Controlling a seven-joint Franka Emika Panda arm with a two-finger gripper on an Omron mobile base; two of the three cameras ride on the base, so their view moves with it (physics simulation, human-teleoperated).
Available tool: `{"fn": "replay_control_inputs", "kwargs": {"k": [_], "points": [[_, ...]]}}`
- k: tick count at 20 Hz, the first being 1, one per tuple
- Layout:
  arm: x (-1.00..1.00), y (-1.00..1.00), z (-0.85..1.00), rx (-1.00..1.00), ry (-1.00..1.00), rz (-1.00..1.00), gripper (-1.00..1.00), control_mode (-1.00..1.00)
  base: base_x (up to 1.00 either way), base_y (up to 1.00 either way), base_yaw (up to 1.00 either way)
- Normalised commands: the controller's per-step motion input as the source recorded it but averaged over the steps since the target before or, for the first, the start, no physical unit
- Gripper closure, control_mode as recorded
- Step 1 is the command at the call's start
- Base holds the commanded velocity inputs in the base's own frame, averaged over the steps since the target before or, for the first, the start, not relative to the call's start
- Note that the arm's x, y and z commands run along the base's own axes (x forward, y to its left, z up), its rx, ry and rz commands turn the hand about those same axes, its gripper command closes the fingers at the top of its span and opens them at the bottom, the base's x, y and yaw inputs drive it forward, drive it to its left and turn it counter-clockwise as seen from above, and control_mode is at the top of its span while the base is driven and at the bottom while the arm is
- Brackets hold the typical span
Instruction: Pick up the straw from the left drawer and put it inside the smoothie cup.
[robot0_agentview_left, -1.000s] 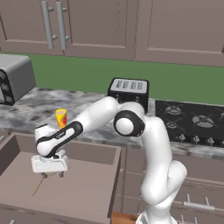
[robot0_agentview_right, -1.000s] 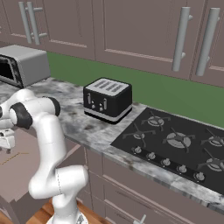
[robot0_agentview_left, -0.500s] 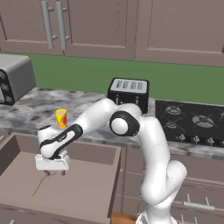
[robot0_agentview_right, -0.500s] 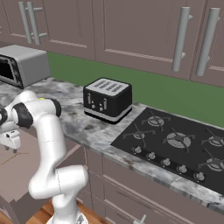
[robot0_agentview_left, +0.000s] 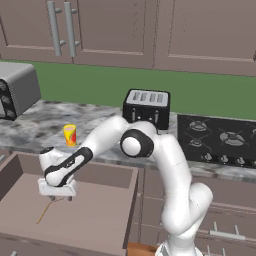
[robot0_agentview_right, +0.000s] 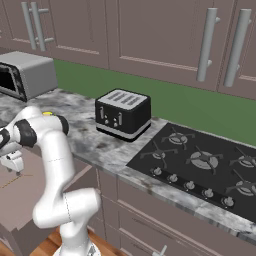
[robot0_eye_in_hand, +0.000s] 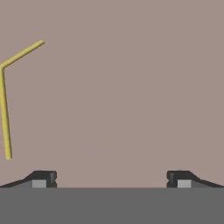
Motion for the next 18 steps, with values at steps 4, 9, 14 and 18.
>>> {"fn": "replay_control_inputs", "kwargs": {"k": [4,9,14,18], "points": [[0.19,0.25,-0.14,0.00,-0.02,0.00,-1.00,-1.00,0.00,0.00,0.00],[0.11,0.27,-0.25,-0.01,0.00,0.00,-1.00,-1.00,0.00,0.00,0.00],[0.21,0.27,-0.34,0.00,0.00,0.00,-1.00,-1.00,0.00,0.00,0.00],[0.26,0.19,-0.16,0.00,0.00,0.00,-1.00,-1.00,0.00,0.00,0.00]]}}
